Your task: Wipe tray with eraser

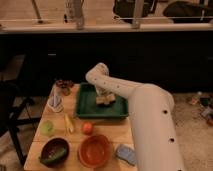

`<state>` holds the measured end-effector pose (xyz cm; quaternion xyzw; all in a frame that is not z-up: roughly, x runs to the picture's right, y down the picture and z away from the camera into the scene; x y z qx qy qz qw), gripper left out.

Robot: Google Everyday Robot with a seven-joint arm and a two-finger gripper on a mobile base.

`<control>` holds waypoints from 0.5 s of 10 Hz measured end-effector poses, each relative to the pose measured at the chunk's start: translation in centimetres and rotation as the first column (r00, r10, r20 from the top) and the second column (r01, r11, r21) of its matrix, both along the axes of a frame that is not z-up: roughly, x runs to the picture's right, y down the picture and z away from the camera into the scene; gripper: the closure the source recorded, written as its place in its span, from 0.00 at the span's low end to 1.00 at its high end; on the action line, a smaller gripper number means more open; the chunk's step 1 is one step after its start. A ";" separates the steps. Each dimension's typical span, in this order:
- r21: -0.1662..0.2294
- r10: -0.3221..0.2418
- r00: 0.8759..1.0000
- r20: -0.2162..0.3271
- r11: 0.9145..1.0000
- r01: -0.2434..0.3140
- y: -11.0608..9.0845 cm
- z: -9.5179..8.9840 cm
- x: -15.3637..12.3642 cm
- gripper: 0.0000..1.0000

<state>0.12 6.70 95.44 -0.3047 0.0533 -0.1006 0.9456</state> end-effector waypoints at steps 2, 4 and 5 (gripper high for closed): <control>-0.017 -0.036 0.999 0.036 0.999 0.036 1.0 -0.6 -1.5 1.00; -0.044 -0.048 0.997 0.061 0.998 0.051 2.8 -1.5 -1.5 1.00; -0.060 -0.046 0.997 0.062 0.997 0.050 3.6 -1.7 -1.0 1.00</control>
